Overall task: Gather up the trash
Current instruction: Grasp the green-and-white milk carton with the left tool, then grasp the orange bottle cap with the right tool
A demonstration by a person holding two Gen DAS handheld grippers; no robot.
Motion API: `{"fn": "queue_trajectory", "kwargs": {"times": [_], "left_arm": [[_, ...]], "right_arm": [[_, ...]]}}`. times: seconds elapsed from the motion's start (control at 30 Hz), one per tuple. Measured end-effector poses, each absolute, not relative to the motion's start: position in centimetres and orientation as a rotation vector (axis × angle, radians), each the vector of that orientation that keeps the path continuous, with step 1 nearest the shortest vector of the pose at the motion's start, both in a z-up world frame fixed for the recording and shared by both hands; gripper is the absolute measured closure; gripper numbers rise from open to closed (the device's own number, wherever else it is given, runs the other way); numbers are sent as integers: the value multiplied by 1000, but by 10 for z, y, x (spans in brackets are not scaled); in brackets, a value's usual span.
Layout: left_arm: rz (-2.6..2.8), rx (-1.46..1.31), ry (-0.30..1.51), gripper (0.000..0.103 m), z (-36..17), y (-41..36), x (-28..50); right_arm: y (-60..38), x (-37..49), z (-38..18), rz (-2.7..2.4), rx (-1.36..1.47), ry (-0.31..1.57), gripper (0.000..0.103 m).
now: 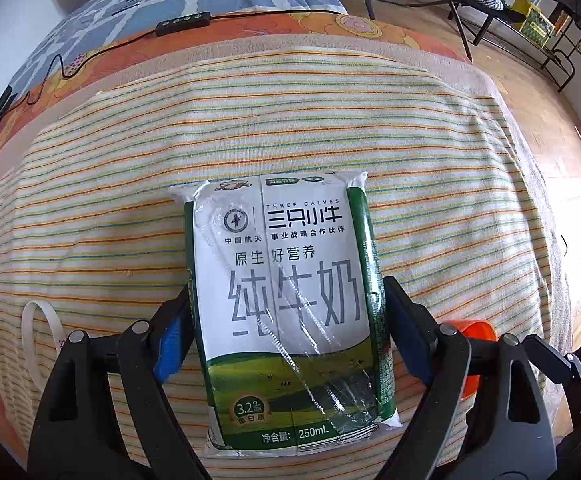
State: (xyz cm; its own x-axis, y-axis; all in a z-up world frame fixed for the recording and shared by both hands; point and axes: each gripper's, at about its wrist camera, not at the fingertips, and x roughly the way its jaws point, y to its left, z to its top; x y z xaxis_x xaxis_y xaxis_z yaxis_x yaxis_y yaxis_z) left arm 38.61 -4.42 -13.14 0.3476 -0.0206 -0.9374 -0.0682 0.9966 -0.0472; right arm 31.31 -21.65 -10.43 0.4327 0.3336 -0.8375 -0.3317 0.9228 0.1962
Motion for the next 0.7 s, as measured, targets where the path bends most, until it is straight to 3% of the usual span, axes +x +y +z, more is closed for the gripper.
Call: {"fn": "queue_trajectory", "kwargs": {"times": [0.07,0.47,0.5,0.53,0.57,0.7], "left_arm": [[25,-78,1212,23,-130,-38,382],[33,-94,1188,25,-112,5,335],[34,-91,1184,25,-109,8,328],[34,-88,1180,25,-106,10,322],[33,-87,1175,25,-102,11,316],[30,-84,1155,25,-87,17,291]], "right_arm": [[-213,314,-104,421,-5,1041,34],[-172,321,-114,458,-134,1013,34],[-169,319,-114,457,-153,1004,36],[-167,317,-114,452,-170,998,52],[-166,315,-113,445,-187,1000,59],[-166,302,-102,454,-205,971,59]]}}
